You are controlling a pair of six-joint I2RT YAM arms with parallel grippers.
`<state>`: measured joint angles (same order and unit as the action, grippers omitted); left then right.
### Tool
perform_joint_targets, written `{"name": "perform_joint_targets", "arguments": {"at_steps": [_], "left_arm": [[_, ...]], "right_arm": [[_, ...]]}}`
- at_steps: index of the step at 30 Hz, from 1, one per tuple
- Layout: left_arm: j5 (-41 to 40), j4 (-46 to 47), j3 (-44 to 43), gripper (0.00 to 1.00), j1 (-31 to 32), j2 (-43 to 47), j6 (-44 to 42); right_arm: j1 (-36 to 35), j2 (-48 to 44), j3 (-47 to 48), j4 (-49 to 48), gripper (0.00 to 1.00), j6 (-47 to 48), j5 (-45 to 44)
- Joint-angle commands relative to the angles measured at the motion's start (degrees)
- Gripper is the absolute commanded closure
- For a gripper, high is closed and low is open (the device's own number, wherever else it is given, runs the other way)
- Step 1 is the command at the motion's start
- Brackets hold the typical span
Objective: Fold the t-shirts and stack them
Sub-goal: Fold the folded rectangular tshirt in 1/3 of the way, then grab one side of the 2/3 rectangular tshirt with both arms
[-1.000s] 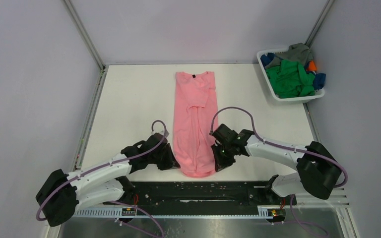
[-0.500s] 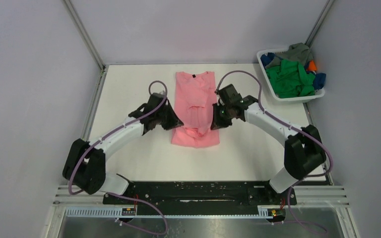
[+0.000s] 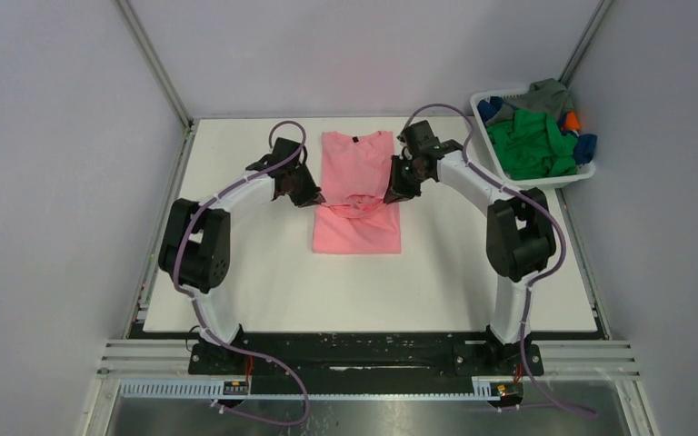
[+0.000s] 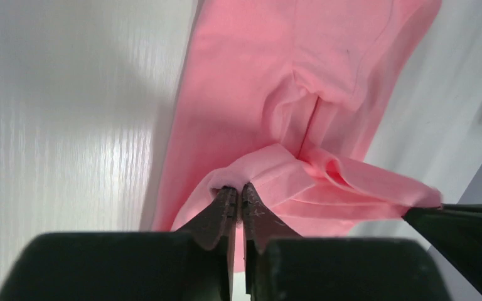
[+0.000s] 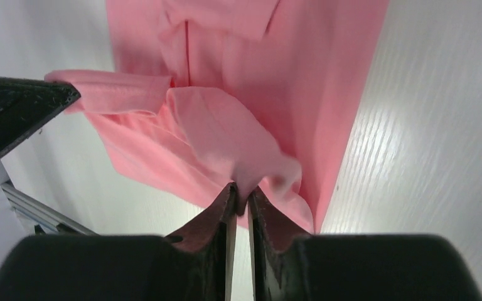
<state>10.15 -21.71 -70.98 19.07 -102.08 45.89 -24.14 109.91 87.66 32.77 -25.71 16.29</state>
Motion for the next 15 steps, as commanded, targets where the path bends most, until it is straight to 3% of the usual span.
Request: {"name": "perform_joint_targets", "arguments": {"at_steps": [1, 4, 6, 7, 8, 9, 12, 14, 15], "left_arm": [[2.17, -1.13, -8.03, 0.92, -1.32, -4.86, -2.91], [1.84, -2.40, -13.74, 0.80, -2.84, -10.20, -3.44], [3.56, -2.84, -17.89, 0.67, -4.14, -13.07, -3.52], [4.14, -3.55, -19.85, 0.52, -4.69, -13.93, -3.52], [4.97, -4.64, -21.43, 0.18, -5.19, -14.31, -4.07], [5.43, -6.58, -22.56, 0.03, -5.26, -14.00, -4.92], [5.73, -5.73, -16.39, 0.01, -5.18, -8.87, -6.37], [6.50, -3.24, -8.40, 0.01, -5.18, -3.21, -6.43], [7.05, -2.06, -3.98, 0.01, -5.14, -0.73, -6.43]], "right_arm": [[2.30, 6.08, 6.30, 0.36, 0.80, 0.37, 0.82], [4.26, 11.86, 11.87, 0.05, 0.77, 0.21, -2.15], [6.41, 14.97, 15.91, -0.06, 0.68, -2.07, -0.81], [7.24, 15.65, 17.29, -0.11, 0.64, -3.05, 0.19], [7.88, 15.50, 17.89, 0.08, 0.55, -3.43, 1.00], [8.03, 13.71, 17.02, 0.09, 0.46, -2.29, 1.15], [7.88, 6.40, 8.34, -2.51, 0.26, 1.27, 1.02], [7.79, 0.99, -0.09, -4.70, 0.04, 2.41, 2.54], [7.67, -1.69, -4.84, -5.98, 0.01, 2.72, 3.43]]}}
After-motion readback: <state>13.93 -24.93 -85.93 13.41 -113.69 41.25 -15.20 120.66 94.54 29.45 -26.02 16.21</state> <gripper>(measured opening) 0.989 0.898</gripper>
